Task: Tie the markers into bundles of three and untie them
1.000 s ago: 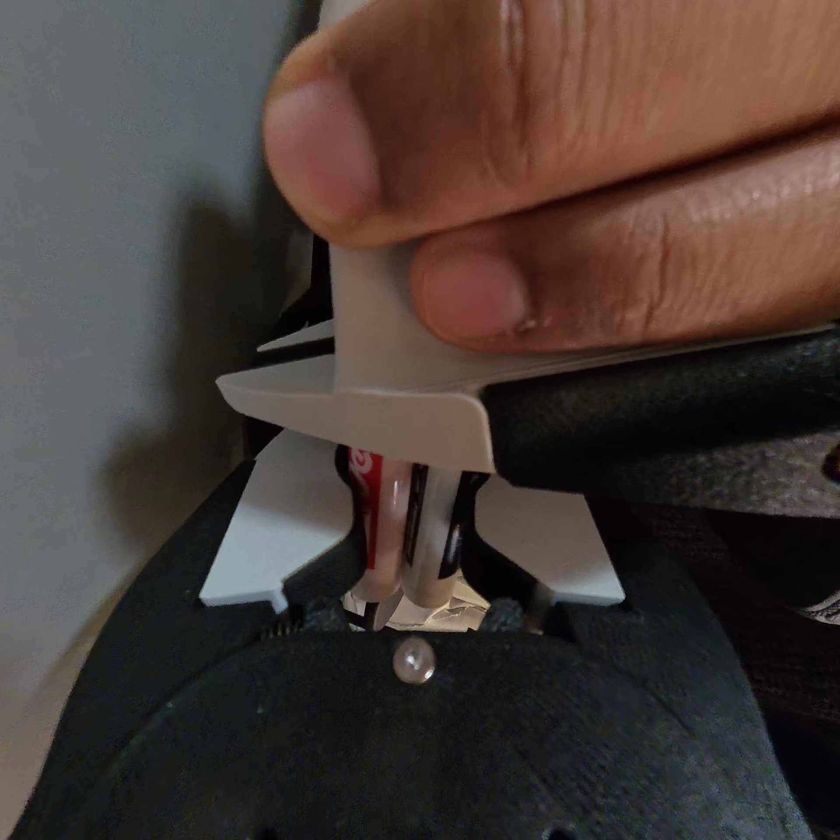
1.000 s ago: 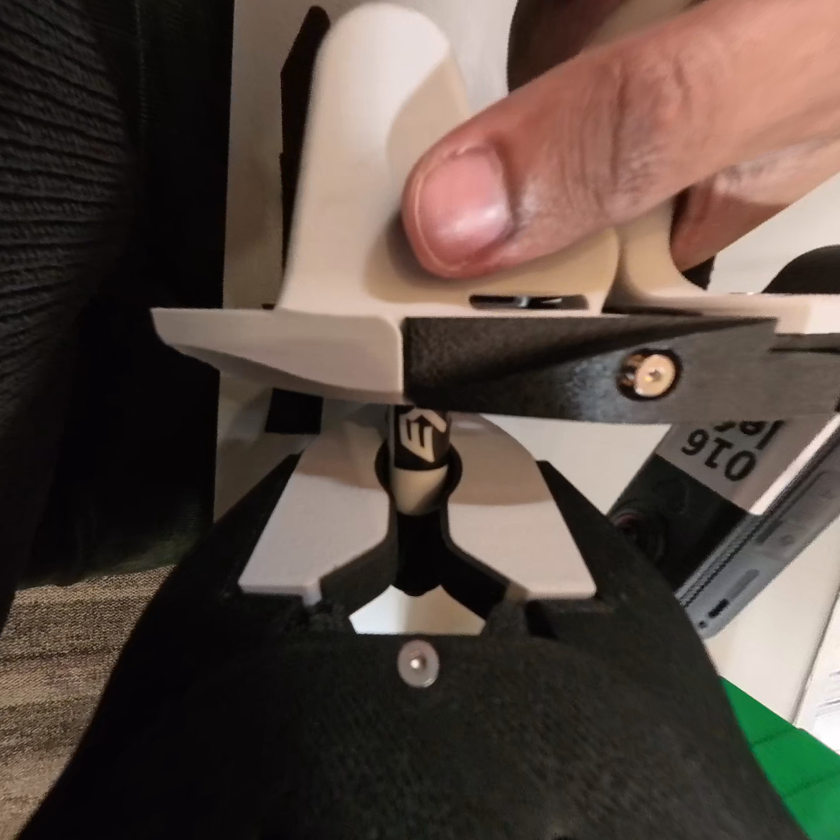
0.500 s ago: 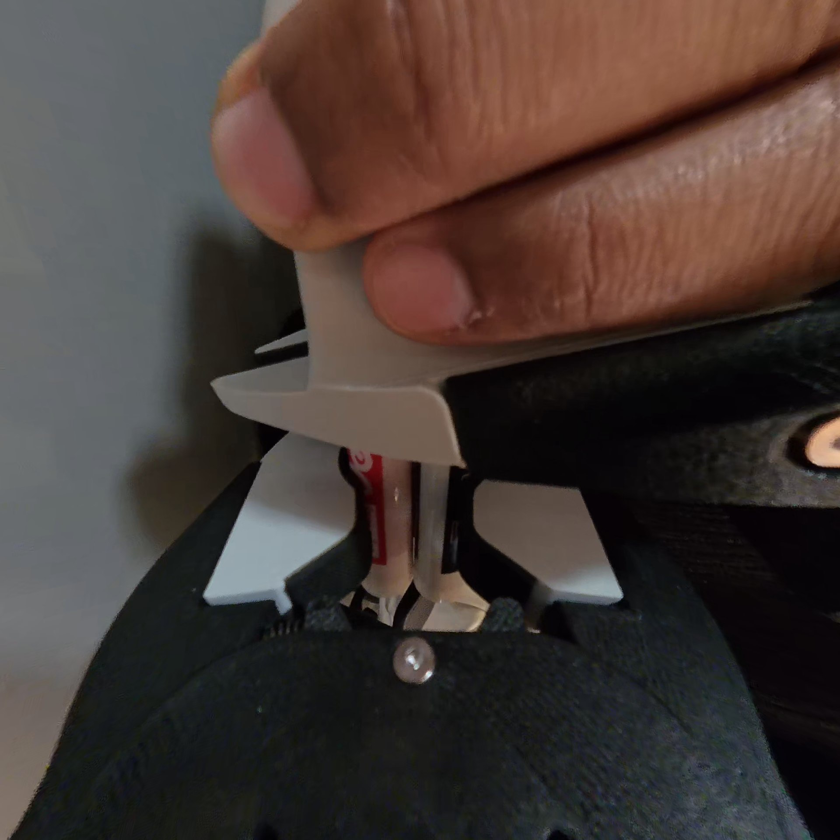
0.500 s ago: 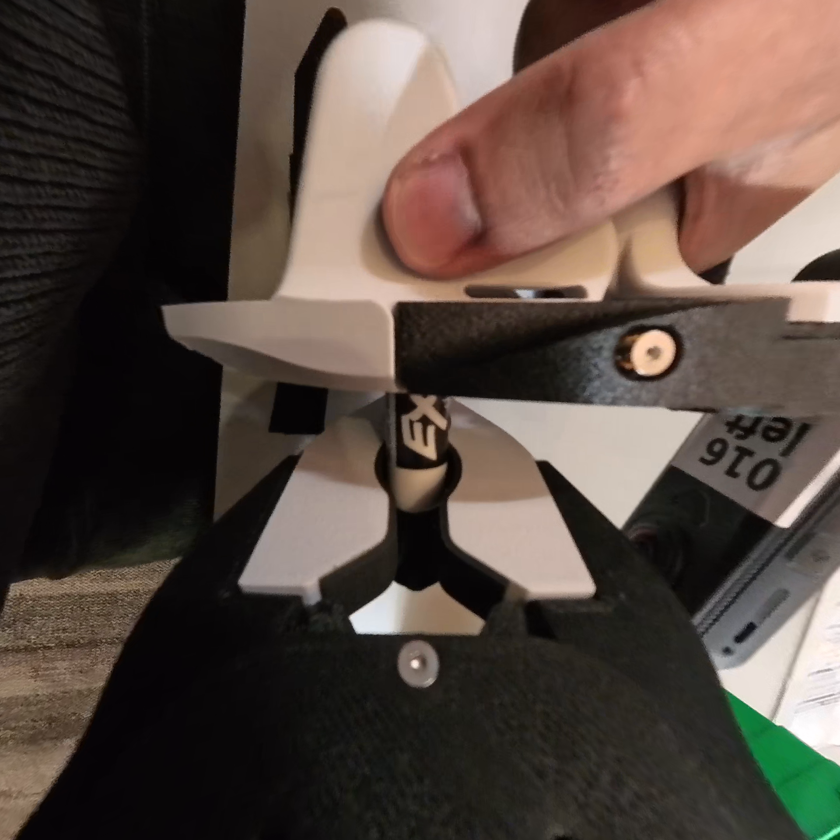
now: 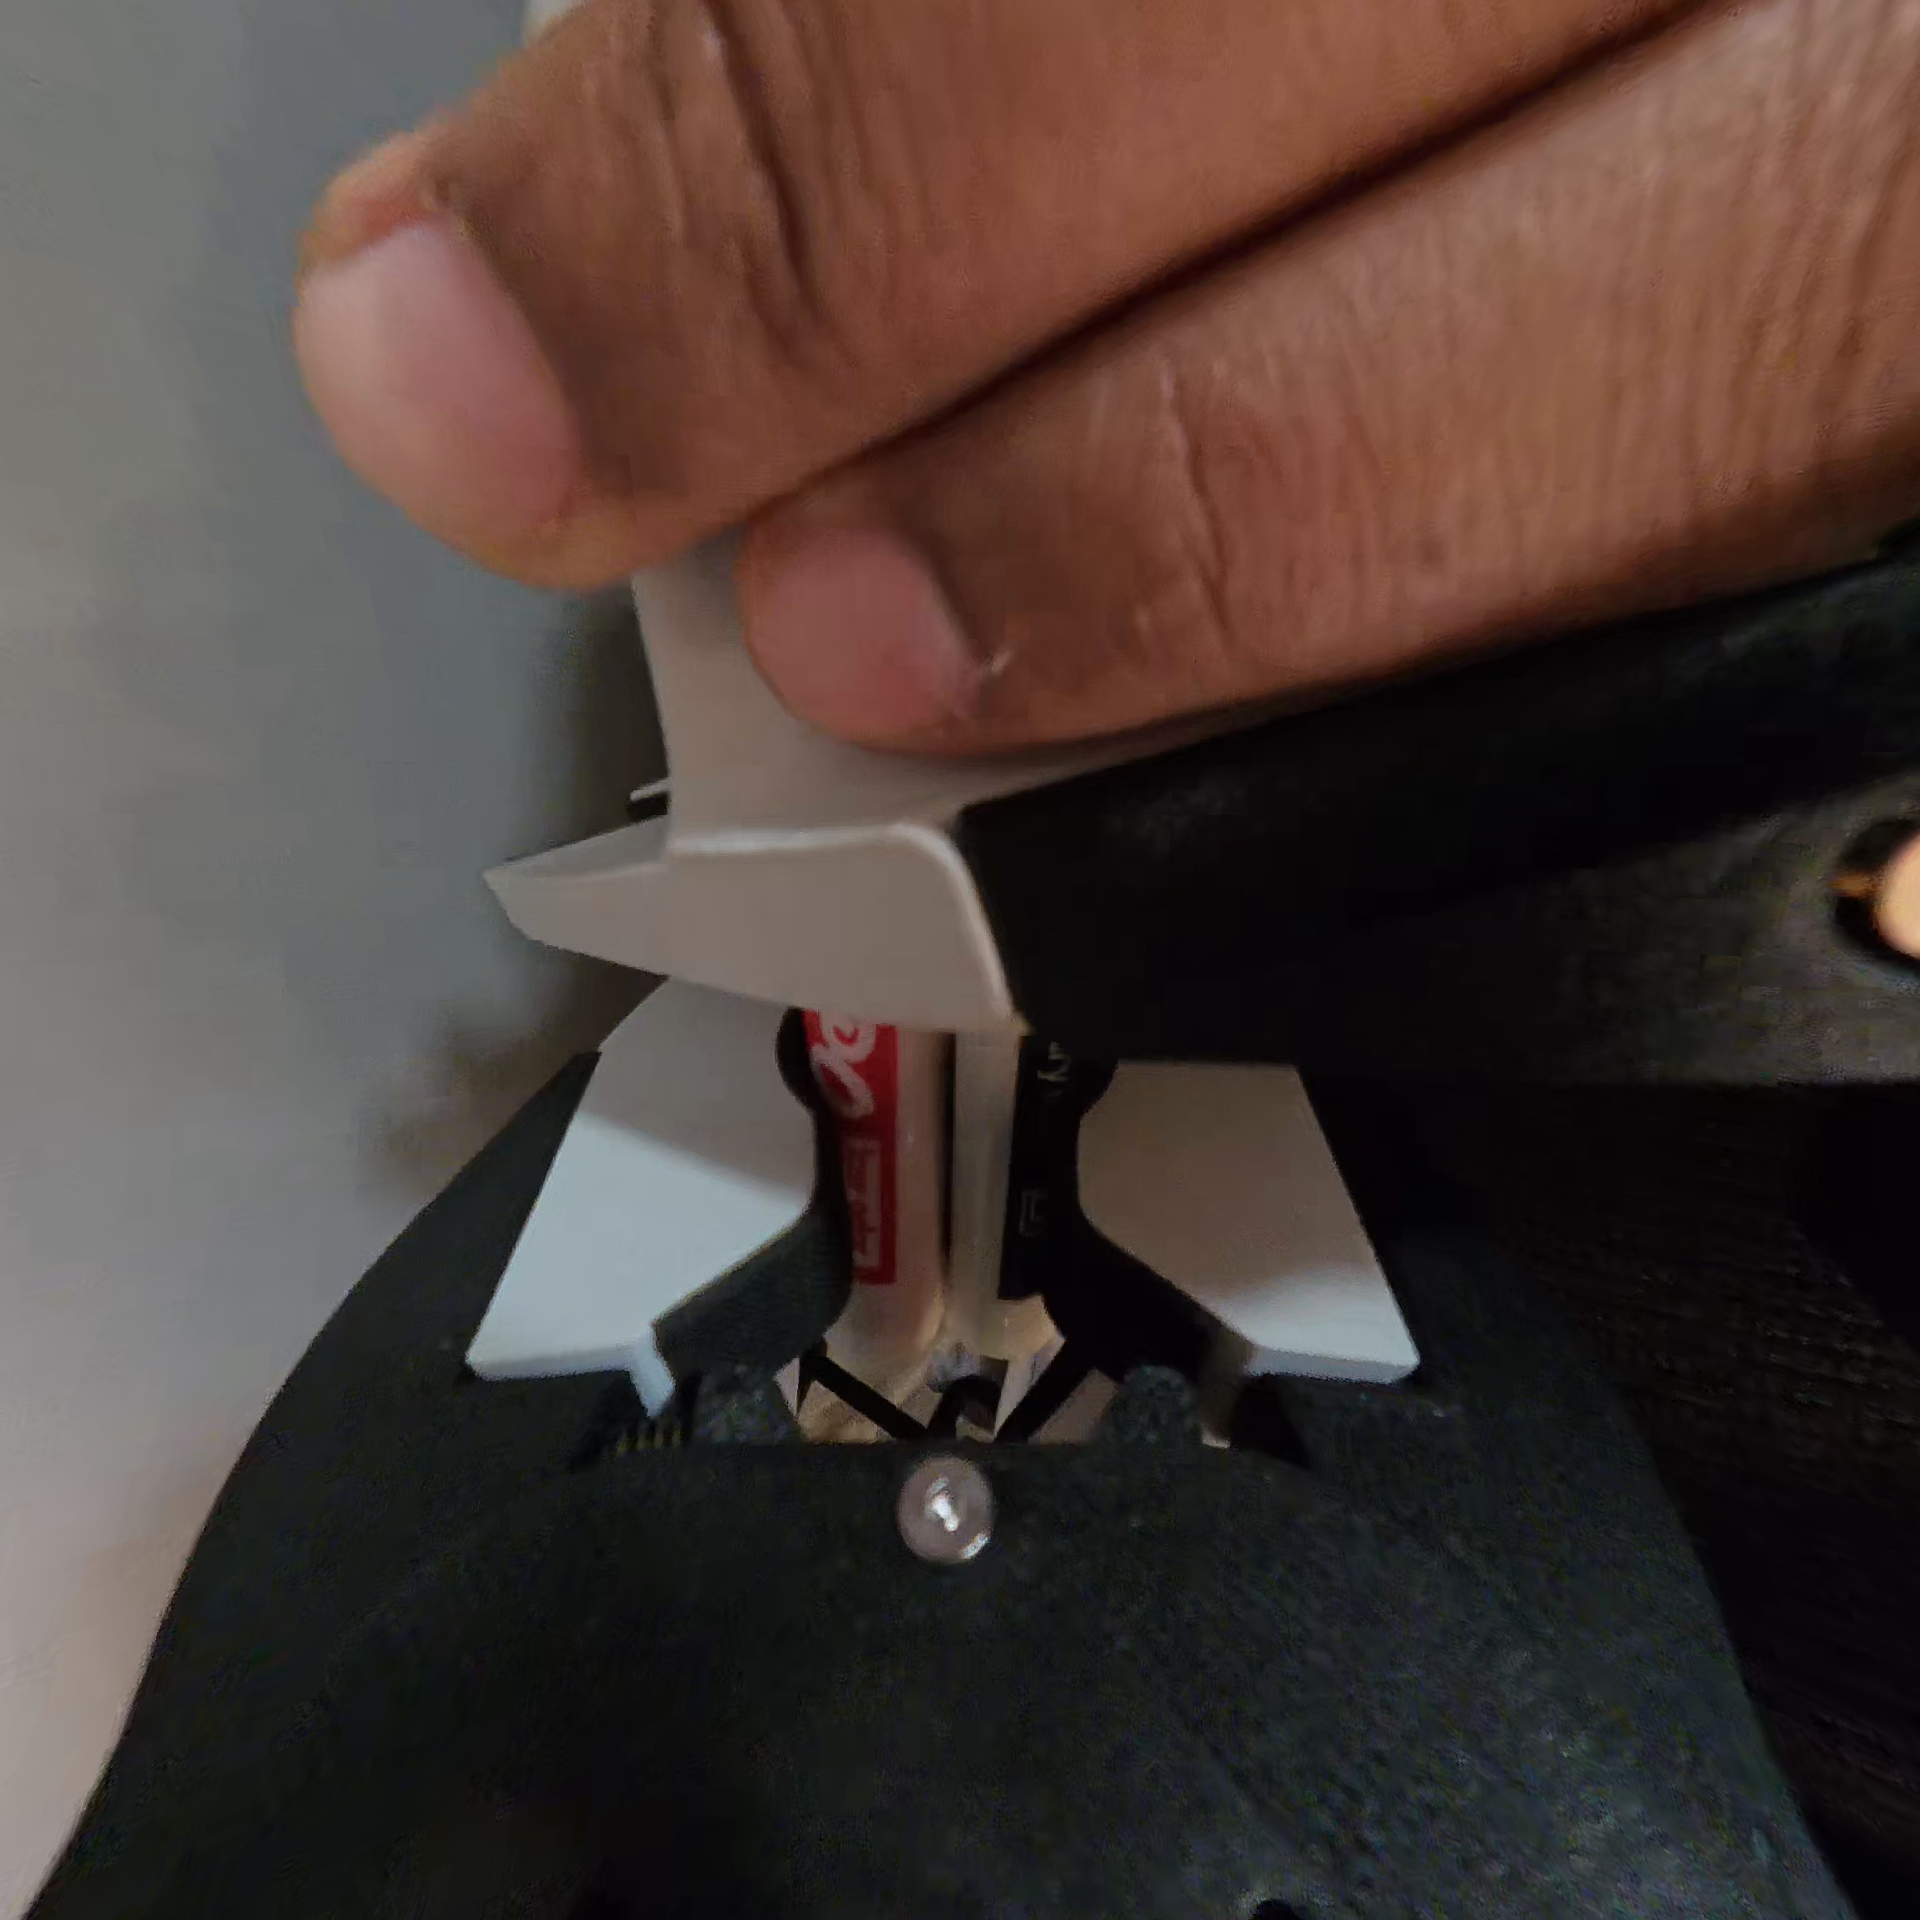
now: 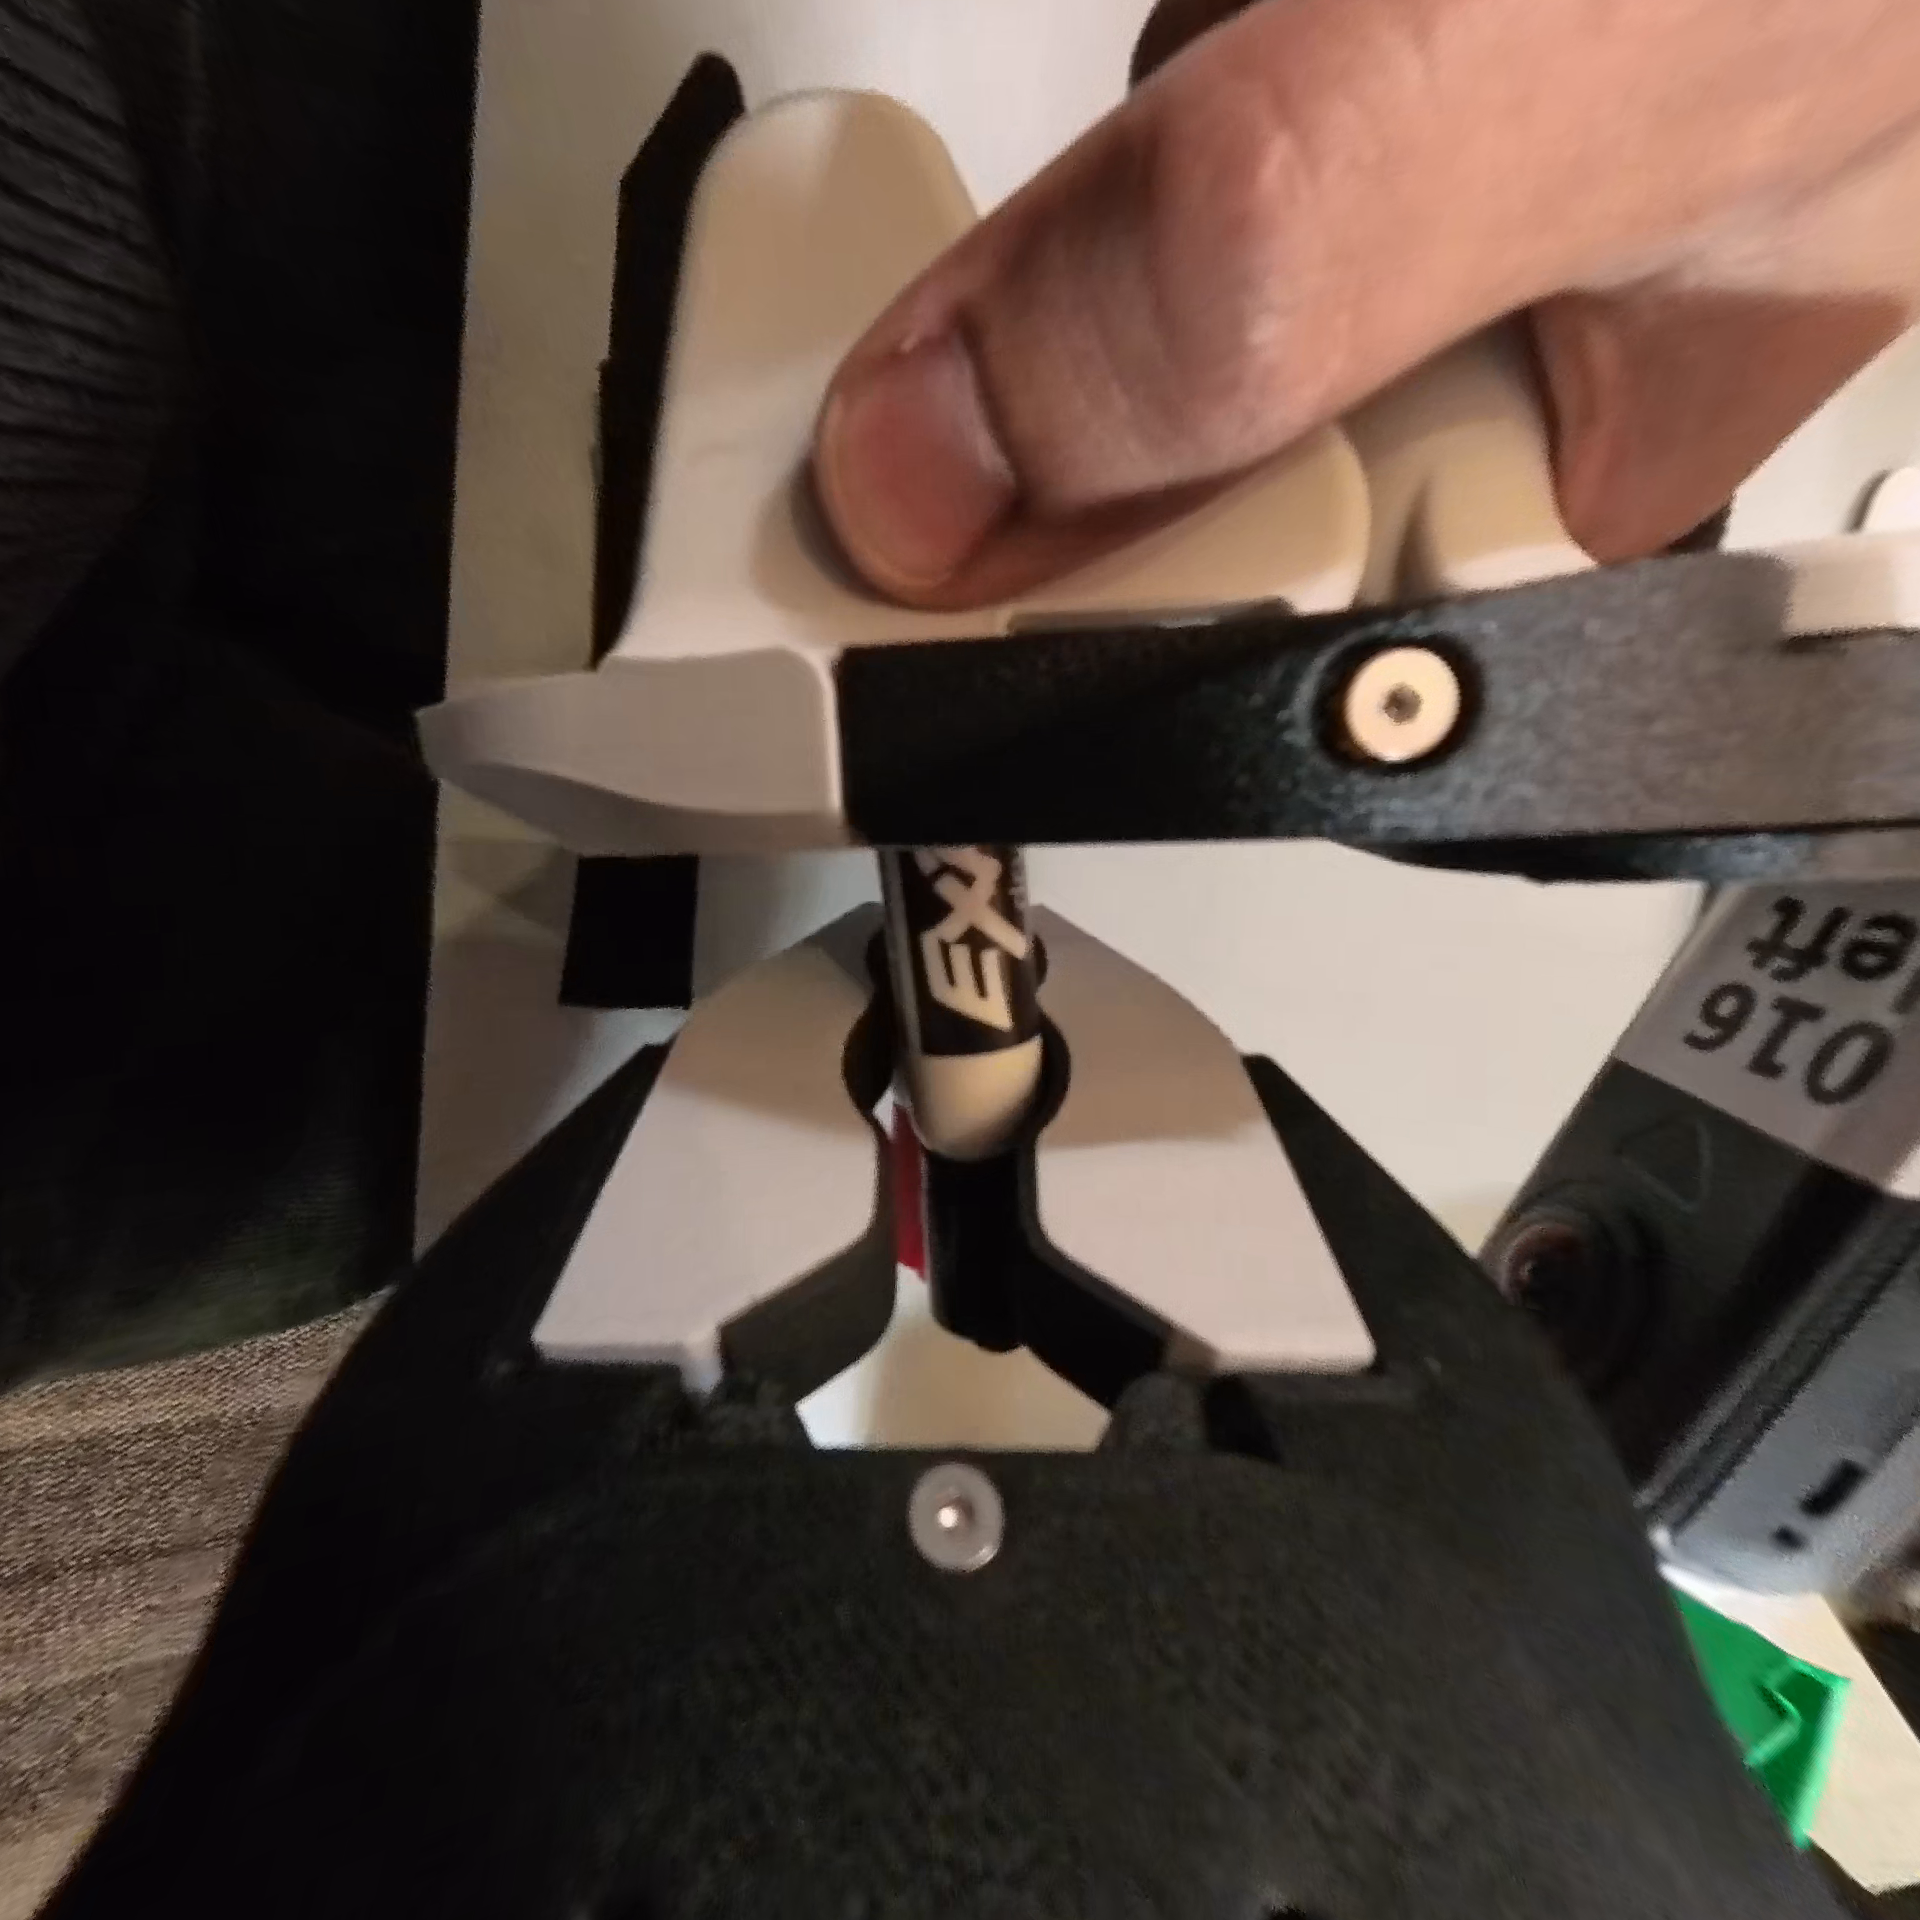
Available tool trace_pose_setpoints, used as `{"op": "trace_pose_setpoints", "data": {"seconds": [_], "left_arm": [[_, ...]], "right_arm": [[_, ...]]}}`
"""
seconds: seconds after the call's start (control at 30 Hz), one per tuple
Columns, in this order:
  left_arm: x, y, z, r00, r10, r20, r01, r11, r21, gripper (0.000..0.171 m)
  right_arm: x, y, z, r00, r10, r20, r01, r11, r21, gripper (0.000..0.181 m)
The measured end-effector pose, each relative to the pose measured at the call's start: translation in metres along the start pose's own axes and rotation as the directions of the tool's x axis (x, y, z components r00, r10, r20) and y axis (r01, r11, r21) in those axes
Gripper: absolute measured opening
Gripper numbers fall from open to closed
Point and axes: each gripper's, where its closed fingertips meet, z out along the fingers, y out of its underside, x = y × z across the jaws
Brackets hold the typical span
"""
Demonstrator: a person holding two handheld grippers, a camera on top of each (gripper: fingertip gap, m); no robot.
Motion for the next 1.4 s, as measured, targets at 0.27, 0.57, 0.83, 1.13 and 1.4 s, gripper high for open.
{"op": "trace_pose_setpoints", "data": {"seconds": [0.27, 0.57, 0.83, 1.13, 1.4], "left_arm": [[-0.012, 0.009, -0.016, 0.983, -0.049, 0.178, 0.024, 0.99, 0.14, 0.043], [-0.074, 0.027, -0.091, 0.582, -0.206, 0.787, -0.167, 0.917, 0.363, 0.043], [-0.073, 0.01, -0.086, 0.489, -0.355, 0.797, -0.305, 0.786, 0.538, 0.043], [-0.06, 0.006, -0.061, 0.54, -0.319, 0.779, -0.348, 0.758, 0.552, 0.043], [-0.057, -0.001, -0.054, 0.558, -0.292, 0.777, -0.362, 0.757, 0.544, 0.043]], "right_arm": [[0.041, 0.035, -0.016, 0.952, 0.005, -0.305, -0.039, 0.994, -0.105, 0.052], [0.066, 0.047, -0.045, 0.643, 0.76, -0.096, -0.657, 0.612, 0.441, 0.055], [0.077, -0.012, -0.045, 0.139, 0.779, 0.611, -0.811, -0.265, 0.522, 0.058], [0.062, -0.056, -0.042, 0.095, 0.626, 0.774, -0.795, -0.421, 0.438, 0.056], [0.06, -0.051, -0.044, 0.124, 0.667, 0.734, -0.773, -0.399, 0.493, 0.034]]}}
